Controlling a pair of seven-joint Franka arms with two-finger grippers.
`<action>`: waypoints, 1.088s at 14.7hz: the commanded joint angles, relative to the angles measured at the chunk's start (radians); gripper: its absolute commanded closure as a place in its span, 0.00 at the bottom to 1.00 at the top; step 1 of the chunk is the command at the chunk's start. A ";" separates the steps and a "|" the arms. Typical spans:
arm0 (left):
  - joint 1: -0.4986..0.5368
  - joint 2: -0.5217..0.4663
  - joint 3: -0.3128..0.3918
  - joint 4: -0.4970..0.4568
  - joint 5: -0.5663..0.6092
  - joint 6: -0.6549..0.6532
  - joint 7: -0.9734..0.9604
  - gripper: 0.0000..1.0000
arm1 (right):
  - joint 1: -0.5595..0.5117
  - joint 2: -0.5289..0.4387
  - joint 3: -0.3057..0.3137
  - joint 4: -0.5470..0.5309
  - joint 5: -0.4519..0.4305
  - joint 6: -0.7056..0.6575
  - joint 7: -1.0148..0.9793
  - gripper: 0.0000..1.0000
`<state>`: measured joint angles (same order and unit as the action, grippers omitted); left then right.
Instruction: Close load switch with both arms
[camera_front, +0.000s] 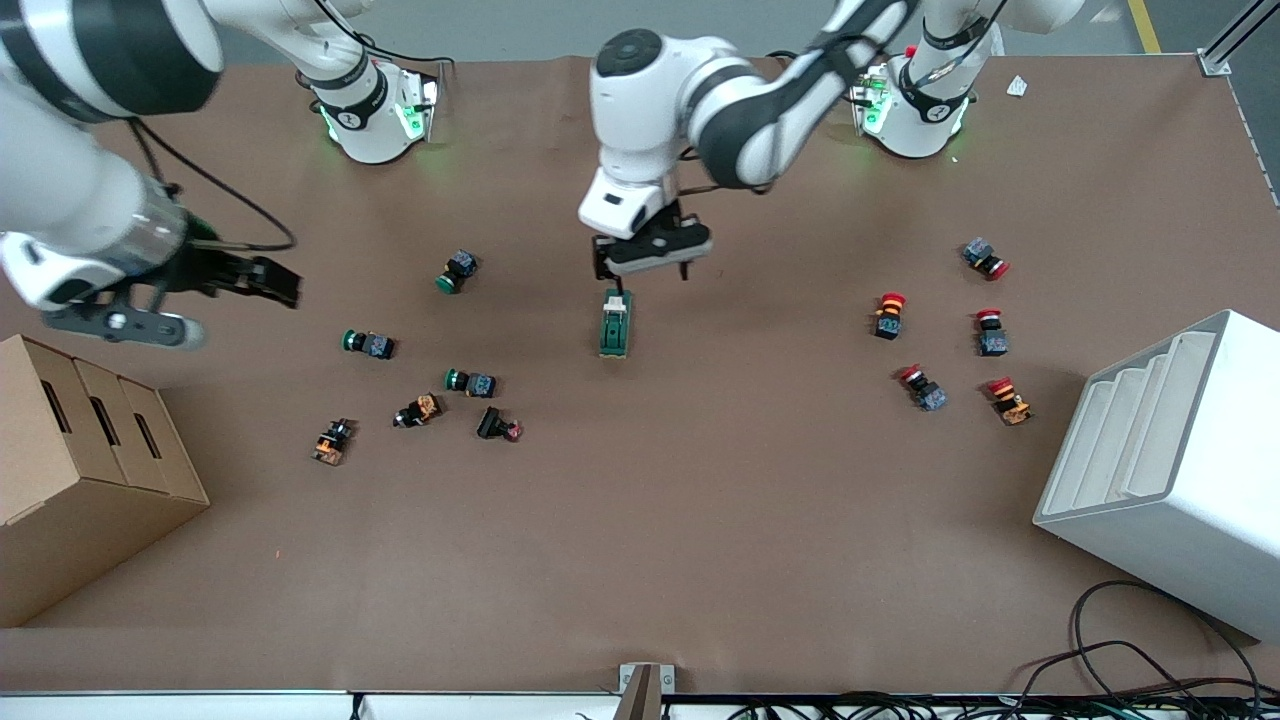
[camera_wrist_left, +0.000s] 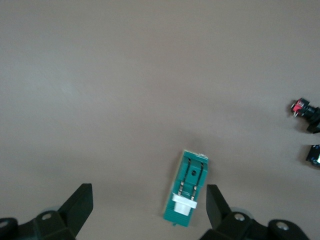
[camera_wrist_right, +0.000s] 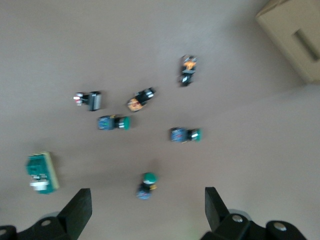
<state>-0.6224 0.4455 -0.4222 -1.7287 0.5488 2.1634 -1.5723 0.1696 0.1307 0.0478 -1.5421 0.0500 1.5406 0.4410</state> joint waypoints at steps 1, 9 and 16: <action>-0.078 0.097 0.002 0.015 0.185 0.030 -0.226 0.00 | 0.065 0.033 -0.005 -0.015 0.044 0.045 0.198 0.00; -0.203 0.246 -0.001 -0.064 0.702 0.038 -0.659 0.04 | 0.272 0.176 -0.005 -0.024 0.137 0.211 0.629 0.00; -0.267 0.314 0.006 -0.137 1.057 -0.062 -0.925 0.04 | 0.422 0.323 -0.005 -0.047 0.145 0.423 0.851 0.00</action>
<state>-0.8804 0.7314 -0.4227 -1.8682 1.5185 2.1498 -2.4431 0.5654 0.4330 0.0524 -1.5737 0.1734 1.9265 1.2688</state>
